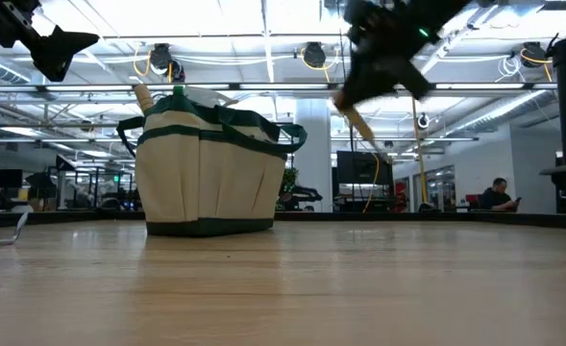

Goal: Pick & Place Garden tools in Gardening bag
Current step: Put the brown right hand rake into the green gardening bag

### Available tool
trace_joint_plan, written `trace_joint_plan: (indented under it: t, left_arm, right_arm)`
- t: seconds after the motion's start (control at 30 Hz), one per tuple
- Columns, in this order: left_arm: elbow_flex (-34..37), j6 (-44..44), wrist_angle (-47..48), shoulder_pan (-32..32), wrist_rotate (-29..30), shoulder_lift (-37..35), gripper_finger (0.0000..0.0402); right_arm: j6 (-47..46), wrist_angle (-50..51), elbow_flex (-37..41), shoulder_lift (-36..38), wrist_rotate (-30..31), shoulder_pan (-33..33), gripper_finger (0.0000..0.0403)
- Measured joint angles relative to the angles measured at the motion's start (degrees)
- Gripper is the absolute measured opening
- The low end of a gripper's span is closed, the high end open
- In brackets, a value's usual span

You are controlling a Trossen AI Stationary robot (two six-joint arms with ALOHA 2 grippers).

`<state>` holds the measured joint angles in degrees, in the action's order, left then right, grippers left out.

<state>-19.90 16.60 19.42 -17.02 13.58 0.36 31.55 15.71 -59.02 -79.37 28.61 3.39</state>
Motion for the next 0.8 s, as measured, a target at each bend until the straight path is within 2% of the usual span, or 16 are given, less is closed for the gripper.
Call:
trace_joint_plan:
  t: [0.07,0.17,0.4,0.6,0.8]
  left_arm:
    - [0.0,0.0,0.0,0.0,0.0,0.0,0.0324]
    - [0.0,-0.04,0.0,0.0,0.0,0.0,0.0324]
    - [0.0,-0.15,0.02,0.0,0.0,0.0,0.0324]
    - [0.0,-0.39,0.02,0.0,0.0,0.0,0.0324]
    - [0.0,-0.39,0.04,0.0,-0.02,0.0,0.0324]
  right_arm:
    - [-4.48,-4.72,-1.78,0.0,-0.5,-1.14,0.0066]
    - [-12.13,-12.49,-4.02,0.0,-5.08,-2.79,0.0066]
    - [-31.15,-32.97,-4.38,0.0,-21.8,-5.38,0.0062]
    - [-40.97,-39.84,-4.38,0.0,-29.1,-6.44,0.0062]
    - [-45.99,-44.4,-4.38,0.0,-37.14,-6.44,0.0062]
